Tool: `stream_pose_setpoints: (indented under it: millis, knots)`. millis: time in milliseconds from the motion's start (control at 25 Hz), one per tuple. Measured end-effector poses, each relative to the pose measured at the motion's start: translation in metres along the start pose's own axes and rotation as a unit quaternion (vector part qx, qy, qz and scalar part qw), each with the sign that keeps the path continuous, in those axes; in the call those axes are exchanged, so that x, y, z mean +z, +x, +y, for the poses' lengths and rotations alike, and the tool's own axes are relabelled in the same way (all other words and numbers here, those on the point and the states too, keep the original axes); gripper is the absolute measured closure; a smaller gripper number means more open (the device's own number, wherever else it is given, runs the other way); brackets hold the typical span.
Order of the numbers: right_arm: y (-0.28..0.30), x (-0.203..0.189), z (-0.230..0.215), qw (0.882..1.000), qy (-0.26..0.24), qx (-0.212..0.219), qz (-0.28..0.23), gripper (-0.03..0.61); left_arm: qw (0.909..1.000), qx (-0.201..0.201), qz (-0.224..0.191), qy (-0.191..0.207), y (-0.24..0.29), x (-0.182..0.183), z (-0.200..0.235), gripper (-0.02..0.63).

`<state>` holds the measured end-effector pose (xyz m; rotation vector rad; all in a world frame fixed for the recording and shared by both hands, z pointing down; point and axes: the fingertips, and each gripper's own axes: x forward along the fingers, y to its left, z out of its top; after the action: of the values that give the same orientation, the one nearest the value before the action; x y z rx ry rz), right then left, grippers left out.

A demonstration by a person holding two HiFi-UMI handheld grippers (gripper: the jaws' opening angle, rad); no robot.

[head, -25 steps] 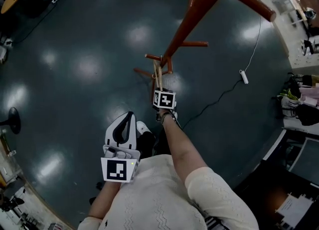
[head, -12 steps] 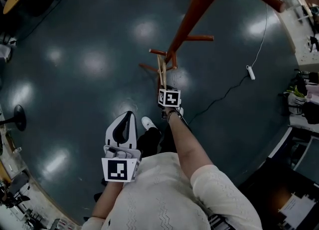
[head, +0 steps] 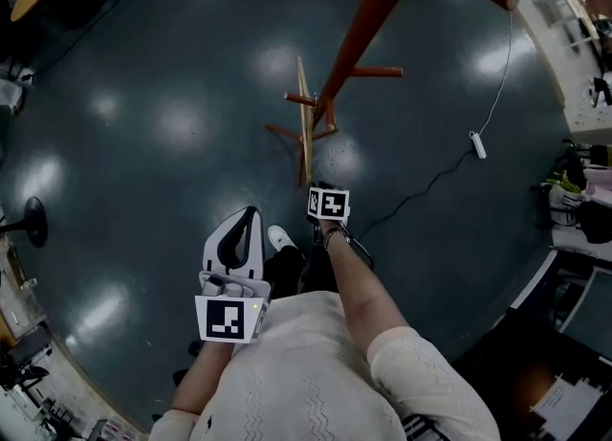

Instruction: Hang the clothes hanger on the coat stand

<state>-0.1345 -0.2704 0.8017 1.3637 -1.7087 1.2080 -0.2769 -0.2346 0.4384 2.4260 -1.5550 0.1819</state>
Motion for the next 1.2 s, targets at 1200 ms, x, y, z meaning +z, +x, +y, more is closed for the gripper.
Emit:
stream_pose_setpoints:
  millis: [1200]
  knots:
    - [-0.418, 0.100, 0.181, 0.845, -0.236, 0.206, -0.433, 0.560, 0.9938, 0.004, -0.111, -0.002, -0.044, 0.071, -0.047, 0.601]
